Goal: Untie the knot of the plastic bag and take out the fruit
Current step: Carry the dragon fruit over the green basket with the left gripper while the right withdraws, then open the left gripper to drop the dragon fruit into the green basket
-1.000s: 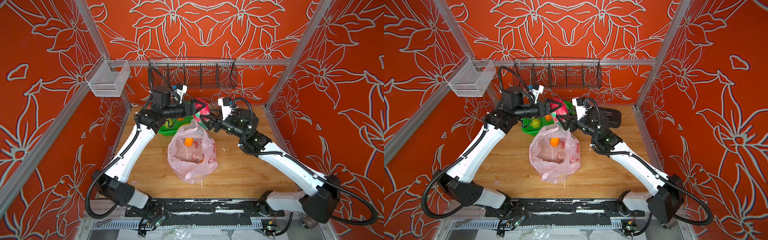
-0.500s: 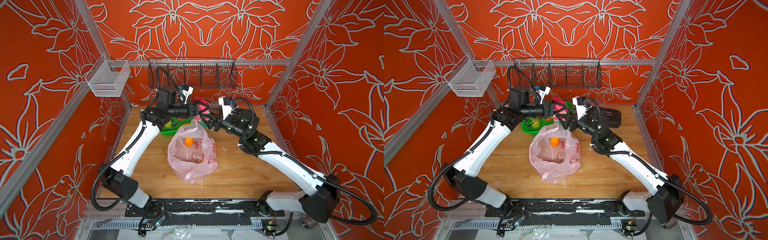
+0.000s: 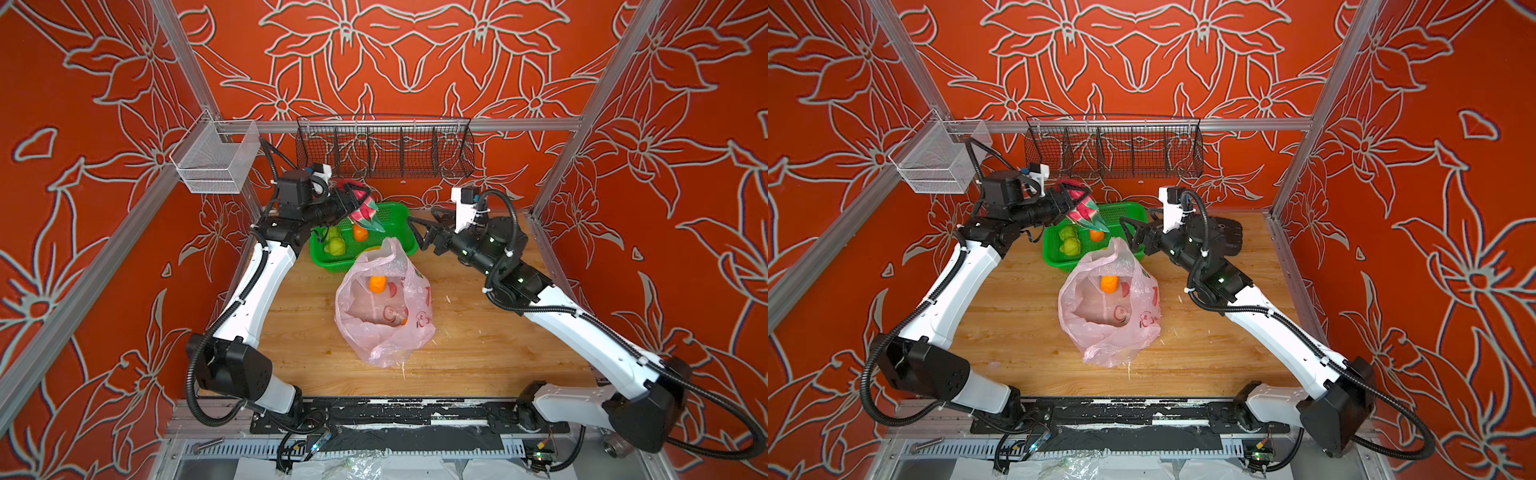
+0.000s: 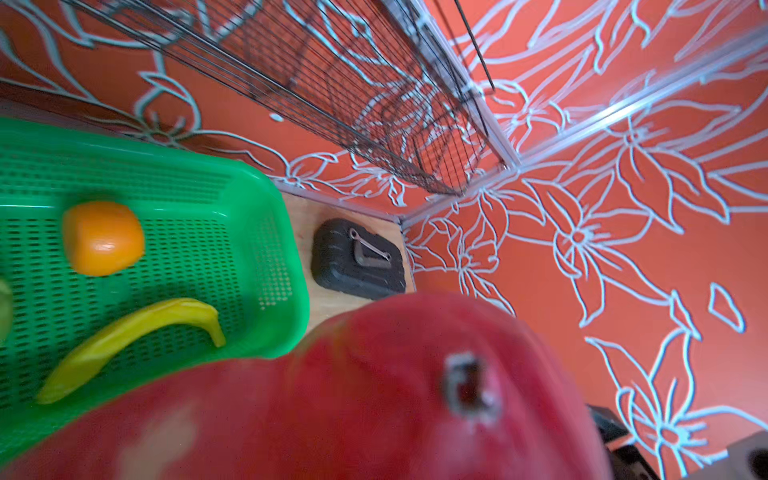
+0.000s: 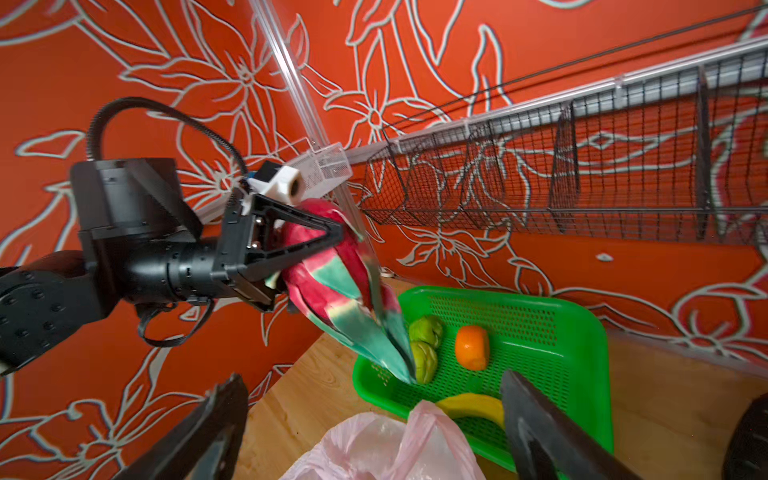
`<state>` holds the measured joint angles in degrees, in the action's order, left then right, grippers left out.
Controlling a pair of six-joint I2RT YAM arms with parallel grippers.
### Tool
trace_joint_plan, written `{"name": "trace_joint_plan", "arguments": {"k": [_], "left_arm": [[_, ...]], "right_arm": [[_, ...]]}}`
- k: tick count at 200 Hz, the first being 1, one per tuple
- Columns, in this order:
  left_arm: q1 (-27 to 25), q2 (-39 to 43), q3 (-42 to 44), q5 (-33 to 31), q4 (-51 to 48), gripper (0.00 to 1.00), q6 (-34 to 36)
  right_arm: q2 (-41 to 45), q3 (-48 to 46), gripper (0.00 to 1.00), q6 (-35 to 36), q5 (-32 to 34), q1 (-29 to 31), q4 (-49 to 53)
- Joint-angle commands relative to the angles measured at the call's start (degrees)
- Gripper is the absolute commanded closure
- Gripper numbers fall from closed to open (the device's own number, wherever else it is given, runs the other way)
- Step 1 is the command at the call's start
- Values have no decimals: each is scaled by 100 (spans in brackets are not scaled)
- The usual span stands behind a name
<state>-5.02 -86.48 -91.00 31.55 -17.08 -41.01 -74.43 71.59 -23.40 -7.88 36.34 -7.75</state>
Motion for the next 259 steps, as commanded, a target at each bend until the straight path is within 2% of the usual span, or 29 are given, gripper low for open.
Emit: {"name": "trace_joint_plan", "arguments": {"k": [1, 17, 40, 58, 101, 133, 166, 213, 259], "left_arm": [[331, 228, 196, 59, 841, 44, -526], [570, 199, 424, 129, 1053, 44, -767], [842, 162, 825, 332, 1460, 44, -1249], [931, 98, 970, 395, 1524, 45, -1391], [959, -118, 1279, 370, 1583, 47, -1418], [953, -363, 1543, 238, 1785, 52, -1613], [869, -831, 1465, 299, 1892, 56, -1692], [569, -1701, 1093, 367, 2154, 59, -1758], [148, -2580, 298, 1, 2160, 60, -1647]], "right_arm": [[-622, 476, 5, -452, 301, -13, 1038], [-1195, 1038, 6, -560, 209, -13, 1682], [-2195, 2112, 9, -471, -250, 4, 2785], [-2771, 2488, 11, -367, -281, 49, 3223], [-3219, 2009, 40, 180, -224, 277, 3530], [-2963, 1031, 45, 452, -45, 476, 3476], [-2788, 363, 45, 658, 382, 574, 3783], [-2488, -38, 40, 679, 963, 584, 4070], [-1823, -154, 14, 422, 890, 585, 3768]]}}
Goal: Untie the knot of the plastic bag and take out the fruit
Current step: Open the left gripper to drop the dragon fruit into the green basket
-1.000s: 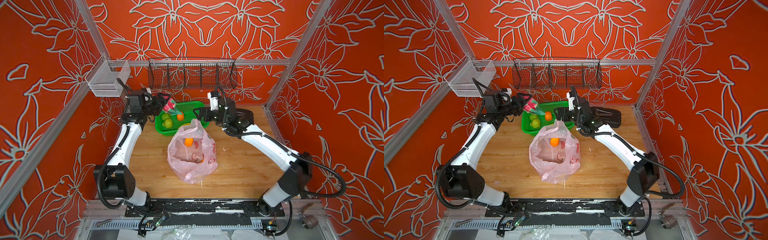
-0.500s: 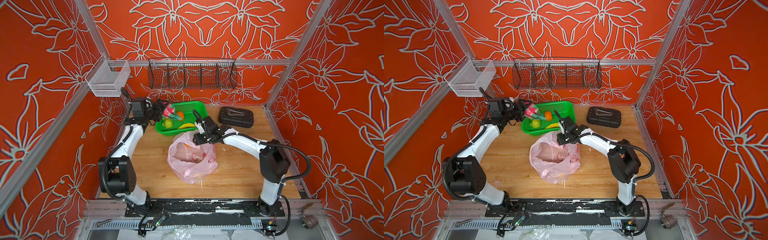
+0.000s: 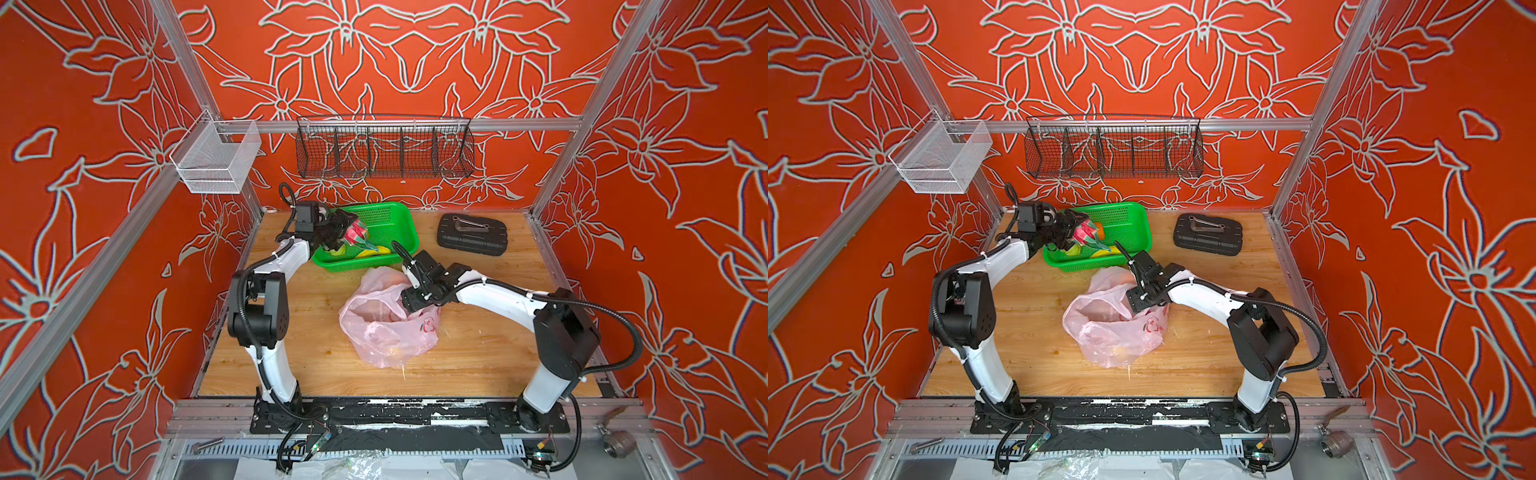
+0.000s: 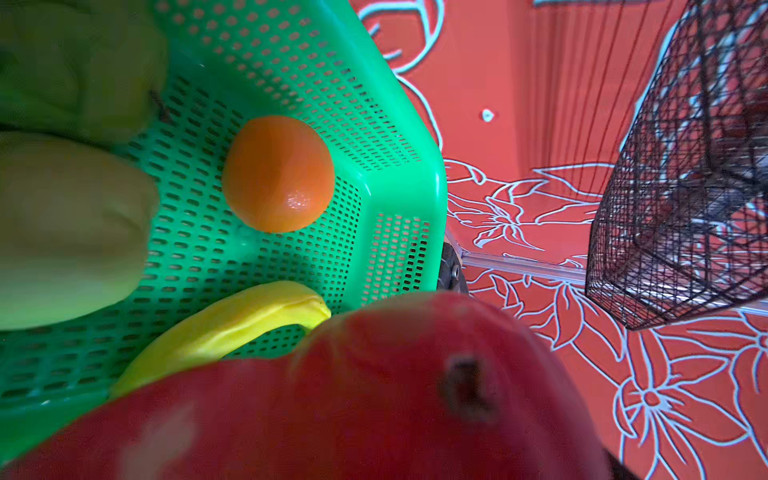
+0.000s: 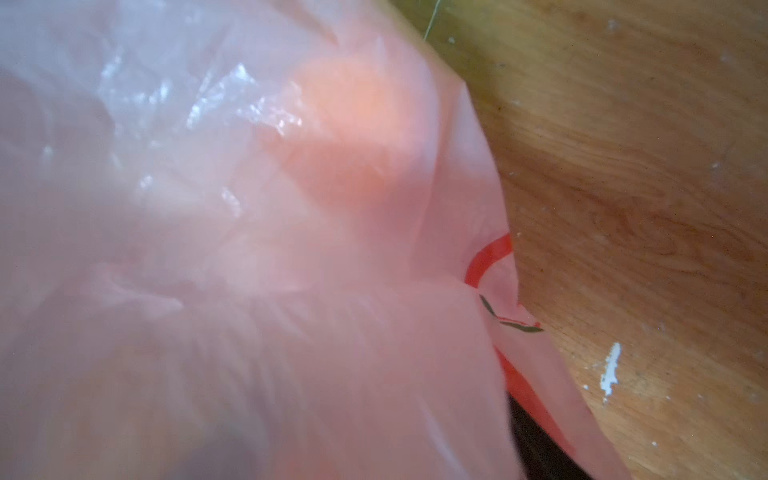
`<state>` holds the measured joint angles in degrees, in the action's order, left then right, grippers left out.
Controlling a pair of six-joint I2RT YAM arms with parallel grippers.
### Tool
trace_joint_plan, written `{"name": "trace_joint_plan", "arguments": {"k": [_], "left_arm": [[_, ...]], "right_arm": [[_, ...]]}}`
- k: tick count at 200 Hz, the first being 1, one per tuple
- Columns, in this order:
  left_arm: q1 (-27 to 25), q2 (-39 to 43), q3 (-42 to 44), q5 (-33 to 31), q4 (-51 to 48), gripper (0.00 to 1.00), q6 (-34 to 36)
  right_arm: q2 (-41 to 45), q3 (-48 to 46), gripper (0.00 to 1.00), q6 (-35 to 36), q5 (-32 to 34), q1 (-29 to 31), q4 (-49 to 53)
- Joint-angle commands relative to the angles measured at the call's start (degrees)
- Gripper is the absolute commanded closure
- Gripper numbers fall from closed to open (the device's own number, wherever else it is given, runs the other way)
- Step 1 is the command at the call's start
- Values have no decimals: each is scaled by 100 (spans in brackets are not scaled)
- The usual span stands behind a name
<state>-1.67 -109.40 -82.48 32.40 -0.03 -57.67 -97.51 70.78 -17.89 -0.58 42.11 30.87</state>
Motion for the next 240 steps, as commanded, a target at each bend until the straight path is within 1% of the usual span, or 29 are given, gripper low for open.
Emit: {"name": "trace_joint_plan", "arguments": {"k": [1, 21, 44, 68, 92, 118, 144, 169, 190, 197, 202, 216, 224, 232, 240], "left_arm": [[-194, -316, -574, -80, 449, 60, 14], [-309, -751, -921, -49, 493, 60, -228], [-459, -1186, -1291, -55, 527, 60, -385], [-650, -1588, -1756, -238, 386, 60, -286], [-804, -2101, -2427, -194, 83, 61, -232], [-963, -2622, -3071, -138, -263, 61, -262], [-1094, -3101, -3758, -251, -710, 60, -156], [-1160, -3610, -4443, -248, -1171, 56, -87], [-1171, -3833, -4739, -199, -1366, 53, -69], [-1177, -3839, -4750, -199, -1381, 50, -61], [-1178, -3819, -4743, -199, -1385, 45, -40], [-1186, -3733, -4703, -235, -1415, 25, 52], [-1185, -3655, -4690, -273, -1463, 17, 124], [-1186, -3558, -4658, -316, -1507, 11, 199], [-1186, -3440, -4607, -359, -1538, 8, 293]], "right_arm": [[504, -74, 13, -132, 166, 8, -101], [882, -115, 3, -278, 311, 2, -309], [1258, -178, 3, -478, 401, -7, -717], [1581, -153, 3, -669, 380, -1, -1060], [1975, -293, 3, -793, 396, -6, -1384], [2460, -596, 3, -838, 744, -5, -1651], [2913, -908, 3, -865, 1006, -9, -1867], [3100, -1004, 3, -873, 1035, -10, -1878], [3146, -979, 3, -883, 1024, -14, -1788], [3159, -979, 3, -898, 1016, -10, -1789], [3159, -987, 3, -890, 1016, -11, -1791], [3159, -979, 3, -887, 1014, -14, -1798], [3151, -972, 3, -870, 1007, -10, -1803], [3138, -957, 3, -861, 992, -10, -1806], [3133, -939, 3, -846, 974, -10, -1806]]}}
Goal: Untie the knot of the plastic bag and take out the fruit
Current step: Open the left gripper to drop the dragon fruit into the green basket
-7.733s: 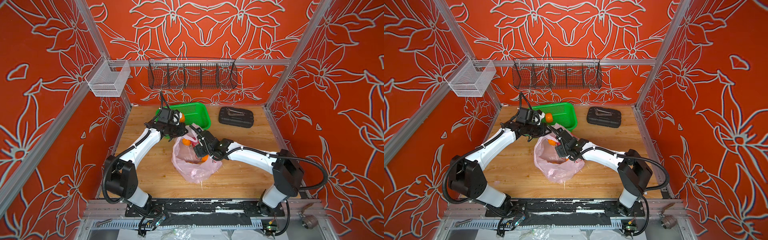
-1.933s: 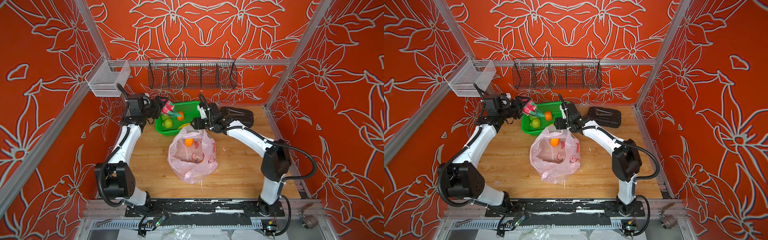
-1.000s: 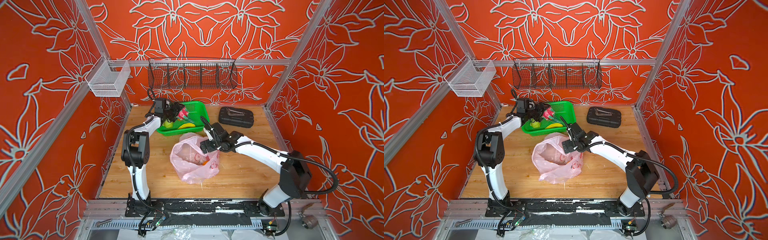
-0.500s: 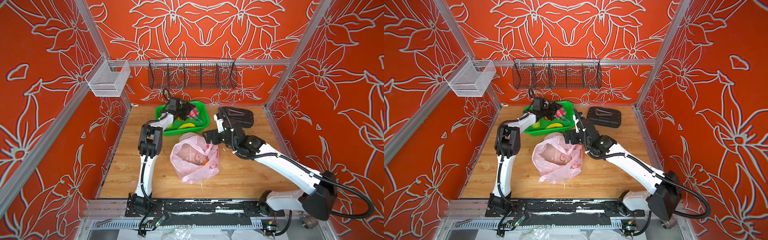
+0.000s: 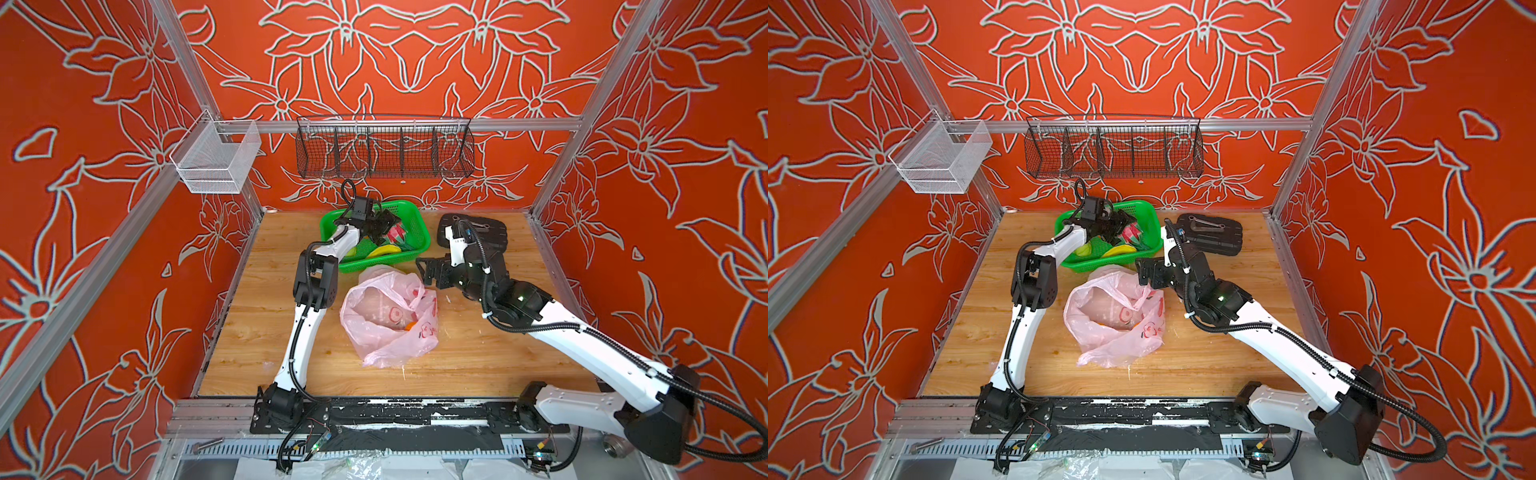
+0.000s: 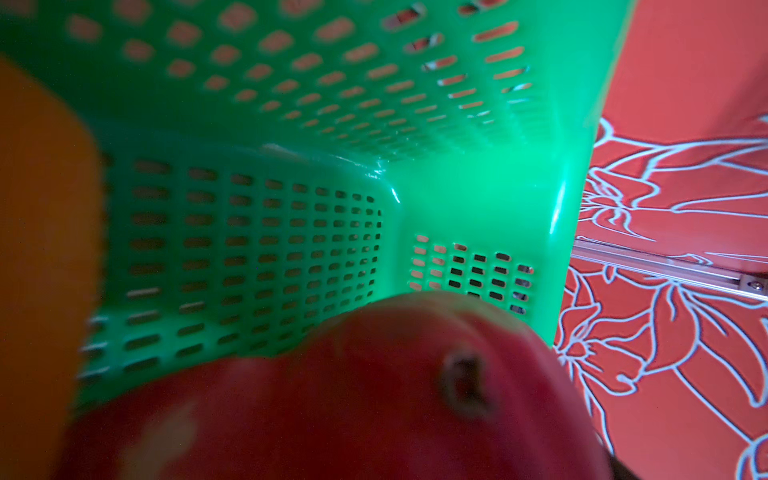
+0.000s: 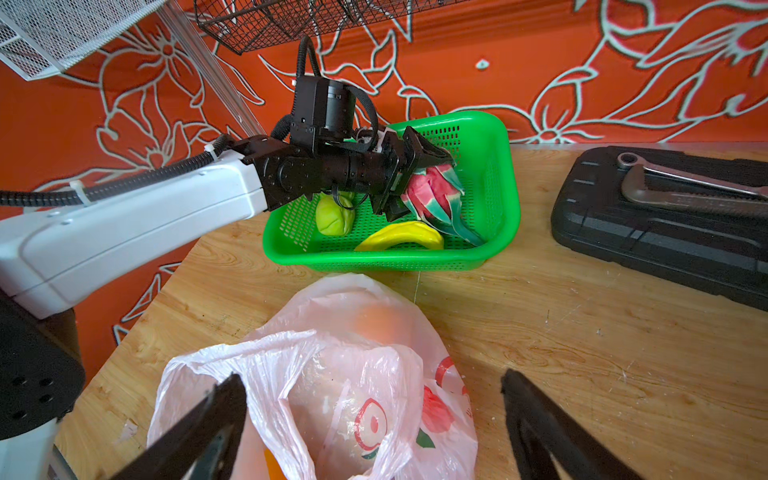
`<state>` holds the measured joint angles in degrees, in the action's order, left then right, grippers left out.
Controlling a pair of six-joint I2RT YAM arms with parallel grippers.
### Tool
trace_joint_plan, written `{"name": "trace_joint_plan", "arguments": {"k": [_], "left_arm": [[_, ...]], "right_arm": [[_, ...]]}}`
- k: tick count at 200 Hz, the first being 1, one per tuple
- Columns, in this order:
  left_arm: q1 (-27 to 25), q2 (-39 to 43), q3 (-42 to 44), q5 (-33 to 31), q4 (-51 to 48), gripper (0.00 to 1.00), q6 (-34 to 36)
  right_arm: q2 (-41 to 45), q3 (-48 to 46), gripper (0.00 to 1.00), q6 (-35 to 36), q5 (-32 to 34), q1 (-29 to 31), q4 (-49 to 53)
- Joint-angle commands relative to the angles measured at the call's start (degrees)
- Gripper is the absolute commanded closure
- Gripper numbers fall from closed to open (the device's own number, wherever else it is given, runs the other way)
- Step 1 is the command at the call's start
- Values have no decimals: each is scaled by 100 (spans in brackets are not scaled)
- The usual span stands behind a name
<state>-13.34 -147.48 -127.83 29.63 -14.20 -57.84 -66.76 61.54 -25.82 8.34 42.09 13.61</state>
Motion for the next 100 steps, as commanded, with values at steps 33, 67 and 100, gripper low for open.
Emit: {"name": "trace_joint_plan", "arguments": {"k": [33, 67, 100], "left_arm": [[-19, 1006, 284, -396, -269, 2, 630], [7, 1830, 724, -430, -306, 2, 824], [11, 3074, 1398, -348, -300, 2, 1240]], "right_arm": [[62, 7, 3, -46, 71, -8, -81], [137, -1, 3, -54, 71, -8, -100], [138, 7, 3, -89, -144, -10, -84]]}}
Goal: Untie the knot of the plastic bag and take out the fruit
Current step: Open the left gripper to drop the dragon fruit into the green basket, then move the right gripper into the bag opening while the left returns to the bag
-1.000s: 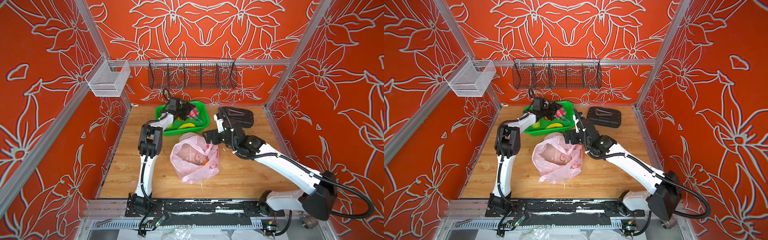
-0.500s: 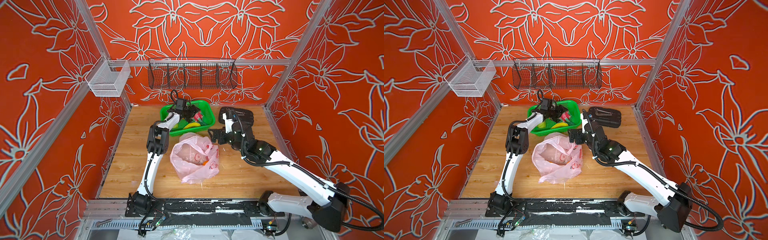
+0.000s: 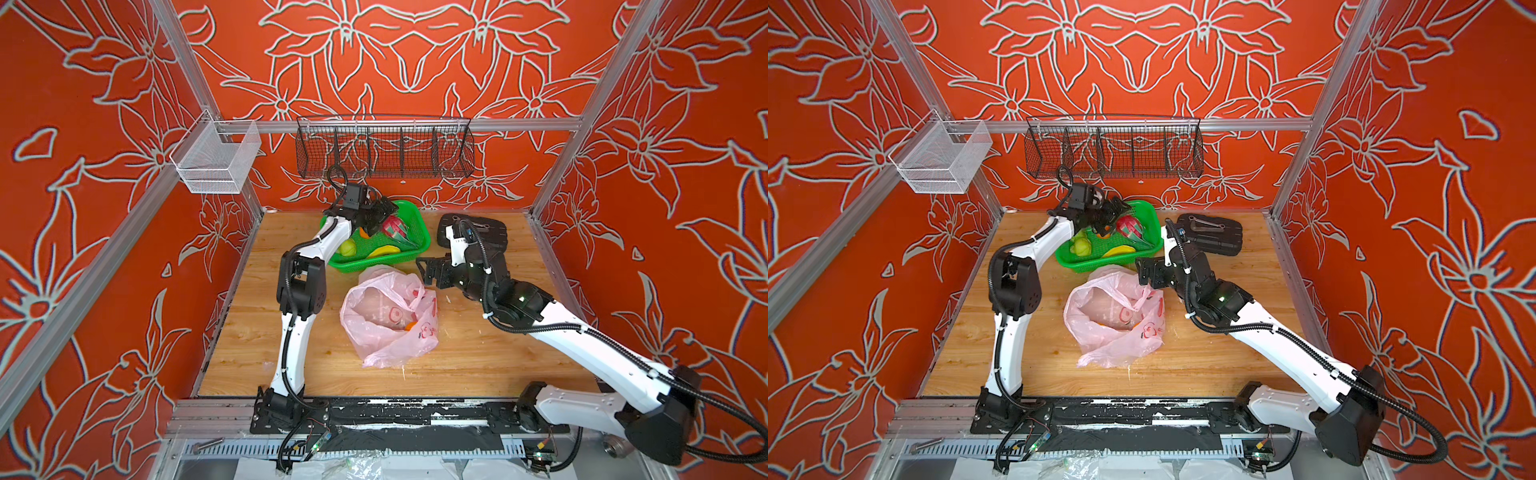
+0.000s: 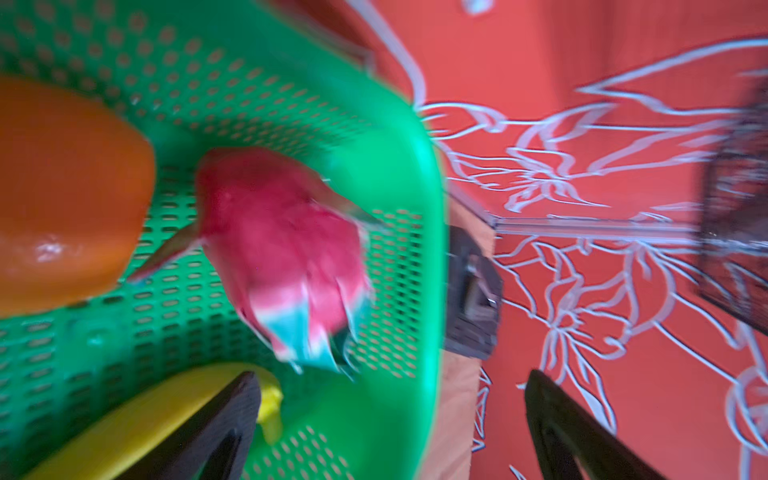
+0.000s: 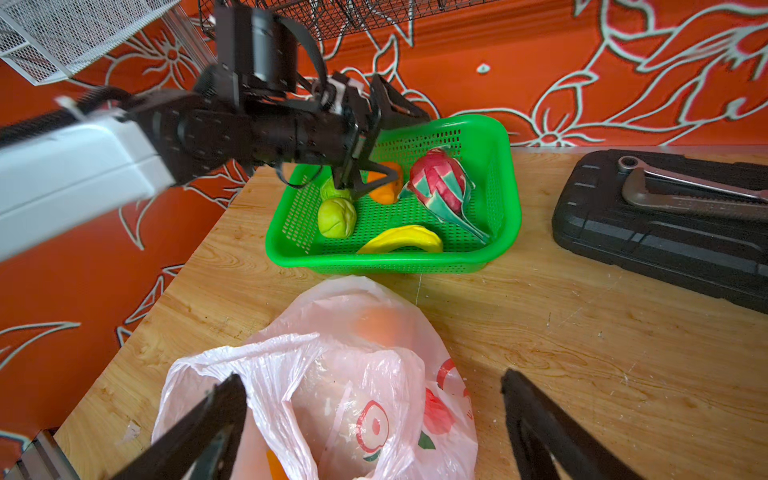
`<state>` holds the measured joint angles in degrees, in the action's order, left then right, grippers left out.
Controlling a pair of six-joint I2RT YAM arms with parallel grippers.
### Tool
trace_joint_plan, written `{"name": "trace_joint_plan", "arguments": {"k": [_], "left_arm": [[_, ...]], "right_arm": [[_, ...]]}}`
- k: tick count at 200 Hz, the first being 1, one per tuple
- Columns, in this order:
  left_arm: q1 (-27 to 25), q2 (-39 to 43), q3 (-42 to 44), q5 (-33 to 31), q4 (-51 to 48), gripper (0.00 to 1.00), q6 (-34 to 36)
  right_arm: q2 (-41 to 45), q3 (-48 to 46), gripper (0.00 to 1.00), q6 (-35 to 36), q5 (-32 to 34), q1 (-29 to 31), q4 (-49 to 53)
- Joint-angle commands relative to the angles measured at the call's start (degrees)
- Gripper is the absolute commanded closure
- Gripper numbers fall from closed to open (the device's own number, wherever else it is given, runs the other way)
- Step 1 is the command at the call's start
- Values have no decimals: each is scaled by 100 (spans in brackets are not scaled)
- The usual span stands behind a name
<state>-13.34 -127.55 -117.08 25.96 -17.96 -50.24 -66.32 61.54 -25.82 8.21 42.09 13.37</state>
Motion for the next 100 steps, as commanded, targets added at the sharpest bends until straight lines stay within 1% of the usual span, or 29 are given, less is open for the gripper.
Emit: {"name": "trace_joint_plan", "arguments": {"k": [1, 23, 51, 65, 79, 89, 100], "left_arm": [[14, 1130, 346, 17, 75, 2, 502], [22, 2149, 995, -107, -9, 2, 1127], [16, 3351, 1806, 104, -347, 1, 2395], [16, 3874, 2227, 430, -548, 0, 3216], [15, 4379, 2726, 754, -752, 2, 4078], [12, 4755, 3142, 1025, -856, 2, 4803], [-25, 5162, 3653, 1187, -933, 2, 5591]], "right_arm": [[94, 7, 3, -89, -146, -9, -61], [-5, 38, 5, -130, -407, -4, -52], [-197, 69, 13, -159, -895, 61, -93], [-282, 70, 16, -110, -1068, 138, -72], [-322, 16, 19, -123, -1074, 220, -69], [-313, -73, 20, -183, -1050, 256, -129], [-268, -214, 20, -263, -1006, 265, -221]]}}
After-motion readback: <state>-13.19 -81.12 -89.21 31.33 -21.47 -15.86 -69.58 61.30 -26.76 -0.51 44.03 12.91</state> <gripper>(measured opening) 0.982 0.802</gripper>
